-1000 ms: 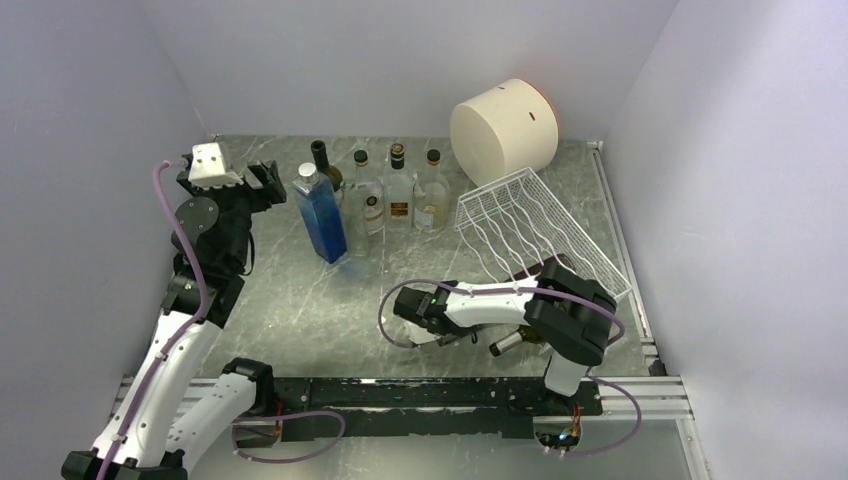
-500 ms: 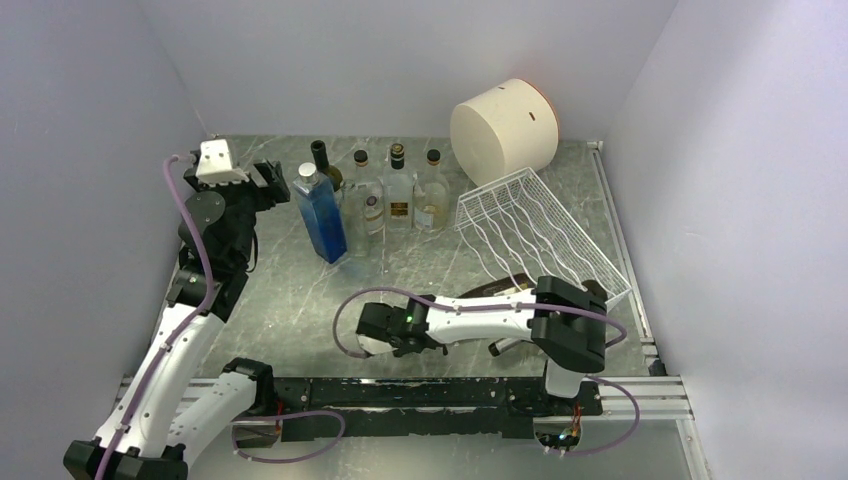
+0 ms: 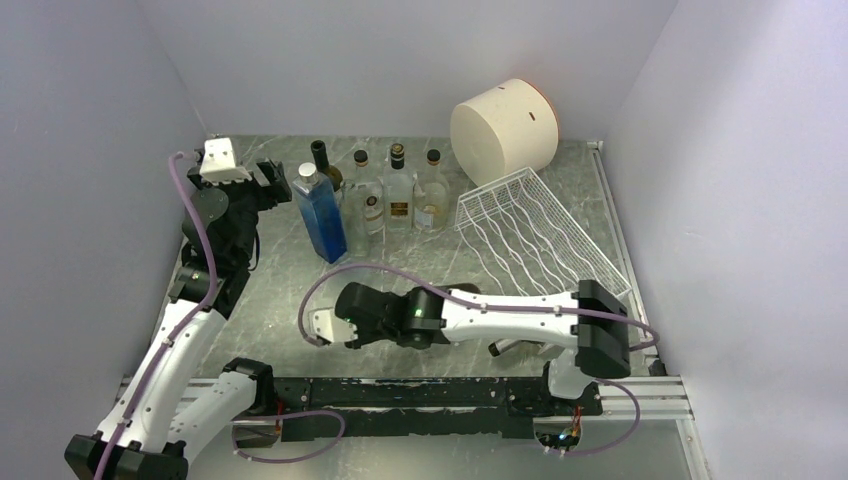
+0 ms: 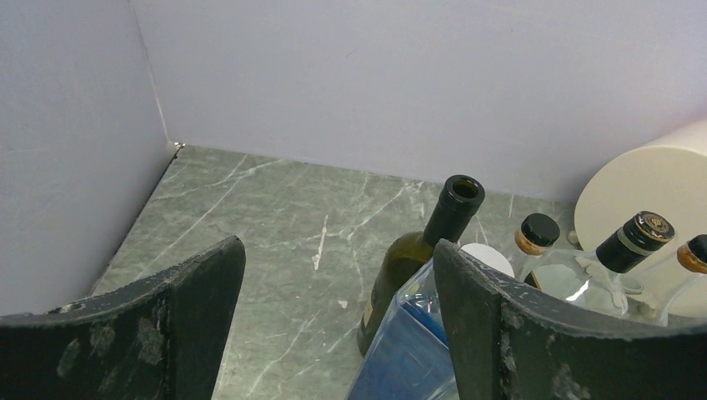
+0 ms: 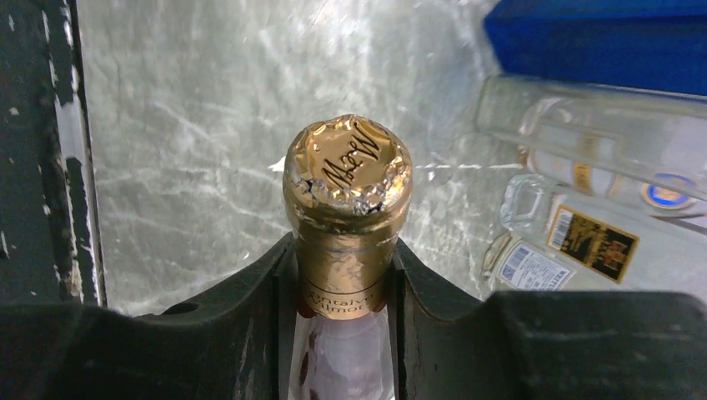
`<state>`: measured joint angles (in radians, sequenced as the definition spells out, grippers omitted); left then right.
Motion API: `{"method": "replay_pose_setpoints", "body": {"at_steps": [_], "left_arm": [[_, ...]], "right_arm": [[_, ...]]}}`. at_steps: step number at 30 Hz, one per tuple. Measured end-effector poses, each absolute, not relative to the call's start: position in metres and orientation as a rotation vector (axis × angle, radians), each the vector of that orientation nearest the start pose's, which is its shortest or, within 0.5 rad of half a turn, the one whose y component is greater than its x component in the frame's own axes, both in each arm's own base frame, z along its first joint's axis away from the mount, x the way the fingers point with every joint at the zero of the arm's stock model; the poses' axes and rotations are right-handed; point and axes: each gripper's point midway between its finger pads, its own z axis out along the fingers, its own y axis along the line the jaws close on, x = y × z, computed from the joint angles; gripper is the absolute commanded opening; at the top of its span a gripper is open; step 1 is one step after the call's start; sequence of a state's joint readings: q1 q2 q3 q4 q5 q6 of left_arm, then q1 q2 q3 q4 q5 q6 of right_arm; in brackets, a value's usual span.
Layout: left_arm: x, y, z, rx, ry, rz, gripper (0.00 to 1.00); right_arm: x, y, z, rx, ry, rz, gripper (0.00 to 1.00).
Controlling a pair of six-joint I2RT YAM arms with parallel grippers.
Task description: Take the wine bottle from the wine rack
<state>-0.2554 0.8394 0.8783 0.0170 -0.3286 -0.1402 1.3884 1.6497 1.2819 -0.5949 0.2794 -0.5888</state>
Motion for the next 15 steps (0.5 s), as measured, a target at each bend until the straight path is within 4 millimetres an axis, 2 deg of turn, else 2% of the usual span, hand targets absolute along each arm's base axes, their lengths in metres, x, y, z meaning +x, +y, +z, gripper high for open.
{"method": "replay_pose_setpoints", "body": {"at_steps": [3, 7, 12, 15], "left_arm": [[0.333, -0.034, 0.351, -0.176, 1.51, -0.067, 0.87], [0.333, -0.034, 0.351, -0.175, 1.512, -0.067, 0.87], [0.333, -0.034, 0.351, -0.175, 1.512, -0.067, 0.87], [0.334, -0.034, 0.35, -0.175, 1.513, -0.067, 0.87]], "right_arm": [[0.146, 0.385, 0.158, -1.912, 1.437, 0.075, 0.0], [0.165, 0.386, 0.199, -1.732, 1.456, 0.21, 0.0], [0.202, 0.385, 0.237, -1.485, 1.503, 0.37, 0.0], [0.222, 0.384, 0.25, -1.366, 1.52, 0.427, 0.0]]}}
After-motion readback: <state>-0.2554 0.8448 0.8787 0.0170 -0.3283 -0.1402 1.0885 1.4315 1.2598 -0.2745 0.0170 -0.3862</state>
